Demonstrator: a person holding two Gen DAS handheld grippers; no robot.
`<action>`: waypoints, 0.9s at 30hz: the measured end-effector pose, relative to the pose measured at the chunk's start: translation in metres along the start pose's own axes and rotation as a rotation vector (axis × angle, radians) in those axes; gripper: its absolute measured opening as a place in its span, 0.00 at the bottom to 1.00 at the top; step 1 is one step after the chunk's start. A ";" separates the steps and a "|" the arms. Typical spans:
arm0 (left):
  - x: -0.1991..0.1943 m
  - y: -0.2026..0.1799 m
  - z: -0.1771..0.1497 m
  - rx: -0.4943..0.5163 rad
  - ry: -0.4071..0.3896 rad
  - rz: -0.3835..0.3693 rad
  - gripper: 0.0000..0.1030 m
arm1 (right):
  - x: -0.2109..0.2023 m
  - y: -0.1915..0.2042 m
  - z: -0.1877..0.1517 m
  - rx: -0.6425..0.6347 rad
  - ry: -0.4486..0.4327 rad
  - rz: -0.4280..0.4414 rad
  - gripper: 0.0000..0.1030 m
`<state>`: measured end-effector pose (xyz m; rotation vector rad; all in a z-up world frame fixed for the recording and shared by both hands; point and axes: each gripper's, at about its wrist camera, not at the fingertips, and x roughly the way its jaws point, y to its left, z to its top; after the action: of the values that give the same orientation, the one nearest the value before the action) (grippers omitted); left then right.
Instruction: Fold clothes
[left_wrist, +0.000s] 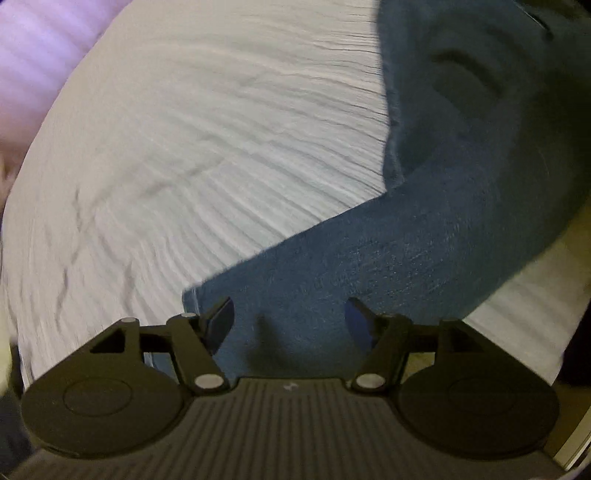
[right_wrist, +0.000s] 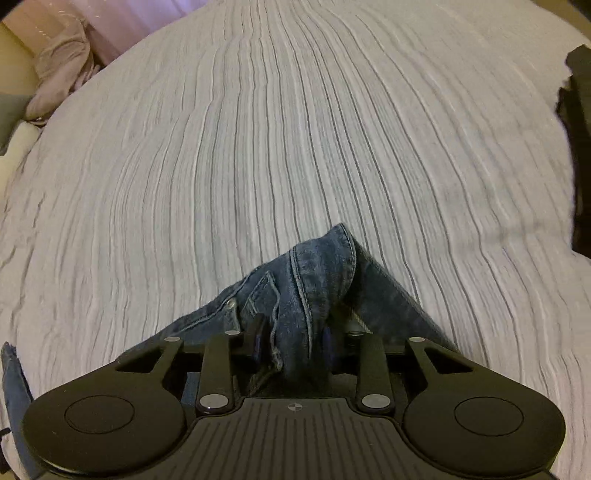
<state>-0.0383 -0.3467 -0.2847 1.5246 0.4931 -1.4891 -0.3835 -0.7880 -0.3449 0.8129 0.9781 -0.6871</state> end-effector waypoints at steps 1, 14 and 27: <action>0.004 0.000 0.004 0.060 -0.013 -0.020 0.61 | -0.005 0.004 -0.004 -0.004 -0.002 -0.011 0.58; 0.088 0.035 0.045 0.450 0.076 -0.472 0.77 | -0.044 0.099 -0.117 -0.194 0.053 0.109 0.81; -0.057 0.004 -0.045 0.338 -0.033 -0.330 0.04 | -0.049 0.152 -0.132 -0.245 0.066 0.108 0.81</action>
<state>-0.0204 -0.2945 -0.2374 1.7342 0.5104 -1.9270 -0.3384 -0.5902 -0.3014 0.6702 1.0471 -0.4391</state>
